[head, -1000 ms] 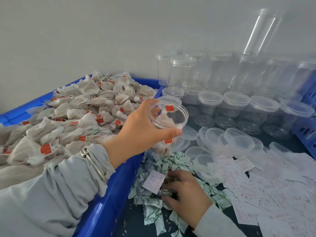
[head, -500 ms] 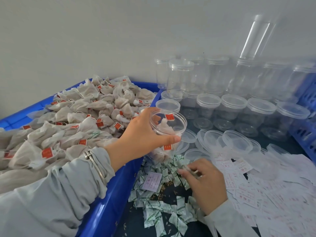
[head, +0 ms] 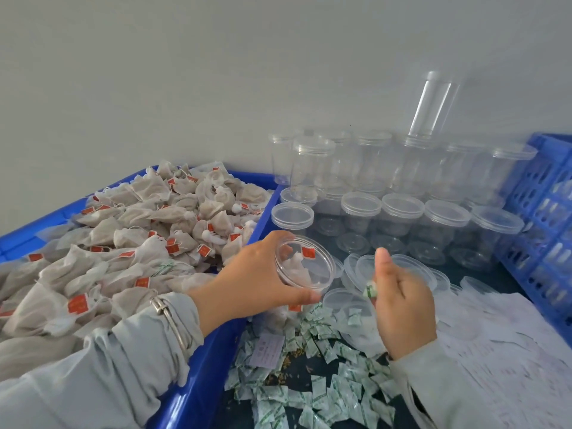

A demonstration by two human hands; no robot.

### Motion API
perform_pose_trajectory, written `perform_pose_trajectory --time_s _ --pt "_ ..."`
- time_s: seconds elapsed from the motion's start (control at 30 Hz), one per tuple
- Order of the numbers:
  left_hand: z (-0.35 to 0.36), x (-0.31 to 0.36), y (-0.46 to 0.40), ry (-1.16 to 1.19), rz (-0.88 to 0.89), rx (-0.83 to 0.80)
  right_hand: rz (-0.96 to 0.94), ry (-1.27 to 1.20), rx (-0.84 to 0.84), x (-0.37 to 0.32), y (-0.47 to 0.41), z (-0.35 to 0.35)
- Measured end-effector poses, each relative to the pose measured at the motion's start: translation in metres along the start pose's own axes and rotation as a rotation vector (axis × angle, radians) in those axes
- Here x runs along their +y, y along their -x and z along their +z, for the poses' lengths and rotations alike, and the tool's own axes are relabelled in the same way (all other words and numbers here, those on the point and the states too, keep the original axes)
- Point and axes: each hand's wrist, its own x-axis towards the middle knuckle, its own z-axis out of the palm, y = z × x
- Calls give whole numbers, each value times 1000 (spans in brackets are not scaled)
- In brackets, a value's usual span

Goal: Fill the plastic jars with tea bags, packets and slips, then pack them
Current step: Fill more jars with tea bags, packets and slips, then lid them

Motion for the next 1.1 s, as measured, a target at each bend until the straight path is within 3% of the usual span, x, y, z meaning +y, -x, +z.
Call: perform_pose_trajectory --time_s 0.13,0.27,0.43,0.53,0.63,0.8,1.1 --pt "1 2 2 15 44 -44 -290 109 -108 -34 -16 13" --pt "-1 5 3 57 57 -26 -354 331 -386 -41 -26 26" --pt "-3 6 3 85 46 -33 -376 184 -199 -33 -32 9" --pt "-3 6 4 104 49 -30 -310 141 -94 -20 -33 -18" --pt "-2 10 5 147 41 -18 -129 161 -69 4 -35 -51" --pt "-1 19 6 258 20 -5 218 496 -182 58 -34 -92" --pt "10 29 10 285 -8 -44 459 767 -192 117 -13 -76"
